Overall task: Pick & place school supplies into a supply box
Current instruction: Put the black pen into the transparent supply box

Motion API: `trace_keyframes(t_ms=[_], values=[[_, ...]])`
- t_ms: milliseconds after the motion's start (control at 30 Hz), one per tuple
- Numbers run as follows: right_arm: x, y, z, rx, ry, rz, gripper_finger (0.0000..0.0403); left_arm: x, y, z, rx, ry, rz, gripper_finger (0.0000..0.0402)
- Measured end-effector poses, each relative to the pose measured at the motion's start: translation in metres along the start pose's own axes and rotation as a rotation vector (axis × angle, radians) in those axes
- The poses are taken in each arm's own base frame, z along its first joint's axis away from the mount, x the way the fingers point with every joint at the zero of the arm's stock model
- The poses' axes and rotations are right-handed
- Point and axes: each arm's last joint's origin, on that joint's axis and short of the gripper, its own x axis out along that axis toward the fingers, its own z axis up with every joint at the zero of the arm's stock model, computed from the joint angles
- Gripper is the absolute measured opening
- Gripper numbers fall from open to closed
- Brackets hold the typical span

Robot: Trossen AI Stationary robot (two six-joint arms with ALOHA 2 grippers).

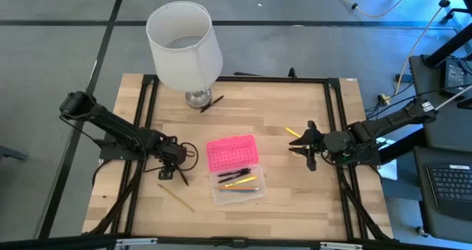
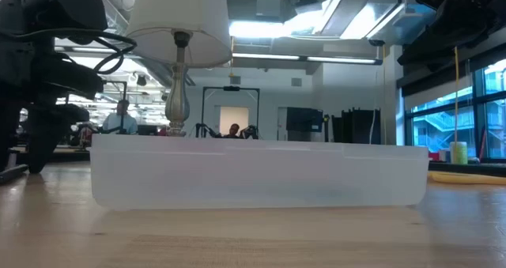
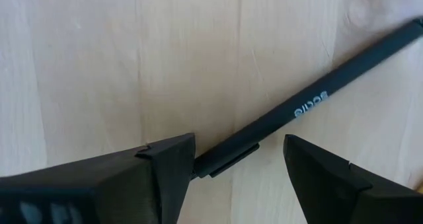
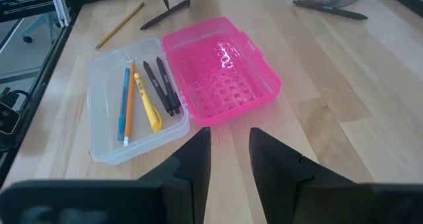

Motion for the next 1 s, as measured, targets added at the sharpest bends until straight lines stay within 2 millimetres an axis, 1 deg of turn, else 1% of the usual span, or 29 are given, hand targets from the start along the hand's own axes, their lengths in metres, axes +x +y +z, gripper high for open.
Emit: trace_keyframes(t_ms=[133, 267, 467, 667, 833, 1000], values=[[0.0, 0.0, 0.0, 0.0, 0.003, 0.007, 0.0108, 0.0, -0.004, -0.003, 0.025, 0.016, -0.004, 0.0206], [0.0, 0.0, 0.0, 0.0, 0.003, 0.007, 0.0108, 0.001, -0.008, -0.006, 0.049, 0.015, 0.02, 0.0175], [0.0, 0.0, 0.0, -0.002, 0.003, 0.007, 0.0108, 0.001, -0.013, -0.009, 0.009, -0.005, 0.064, 0.0128], [0.0, 0.0, 0.0, -0.003, 0.003, 0.007, 0.0108, 0.002, -0.02, -0.013, 0.028, -0.002, 0.067, 0.0095], [0.0, 0.0, 0.0, -0.003, 0.004, 0.008, 0.0108, 0.007, -0.023, -0.013, -0.042, 0.025, 0.079, 0.0075], [0.0, 0.0, 0.0, -0.003, 0.004, 0.007, 0.0108, 0.008, -0.024, -0.012, -0.128, 0.01, 0.106, 0.0054]])
